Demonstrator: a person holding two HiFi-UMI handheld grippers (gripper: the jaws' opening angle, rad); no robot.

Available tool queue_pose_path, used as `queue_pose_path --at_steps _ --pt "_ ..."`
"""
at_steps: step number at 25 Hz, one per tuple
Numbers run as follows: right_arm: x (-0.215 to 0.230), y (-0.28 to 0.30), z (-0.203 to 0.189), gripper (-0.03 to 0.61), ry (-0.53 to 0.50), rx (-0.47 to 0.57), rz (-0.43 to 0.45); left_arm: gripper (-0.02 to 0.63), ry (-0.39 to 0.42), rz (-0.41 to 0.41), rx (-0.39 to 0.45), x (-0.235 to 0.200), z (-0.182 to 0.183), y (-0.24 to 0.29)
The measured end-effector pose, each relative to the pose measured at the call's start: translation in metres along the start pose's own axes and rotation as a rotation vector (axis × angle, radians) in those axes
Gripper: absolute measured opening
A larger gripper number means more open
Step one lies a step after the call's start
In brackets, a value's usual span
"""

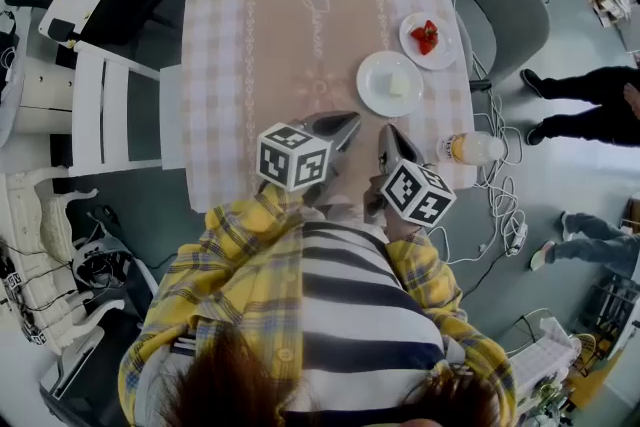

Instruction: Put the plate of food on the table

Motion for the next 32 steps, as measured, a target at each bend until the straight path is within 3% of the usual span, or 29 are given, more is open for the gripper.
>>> queue_pose_path --at_steps 9,15,32 --pt "-0.024 -0.021 -0.030 0.000 0.016 0.088 -0.080 0.003 0.041 -0.022 -0.001 -0.009 -0.016 -0.055" --pt "-0.037 -0.042 -0.045 0.000 -0.017 0.125 -0.119 0.003 0.020 -0.058 0.022 -0.001 -0.022 -0.076" --pt "-0.020 -0.112 -0.097 -0.001 -0.048 0.112 -0.058 0.003 -0.030 -0.038 0.053 0.066 -0.085 -0.081"
Point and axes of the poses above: the fingertips, and each gripper's own axes: y forward along the fingers, x to its right, z out of its top, the point moved 3 cm from there along -y, backward along the fingers, and after that the axes turned 8 degrees about -x, right-handed, at the moved point
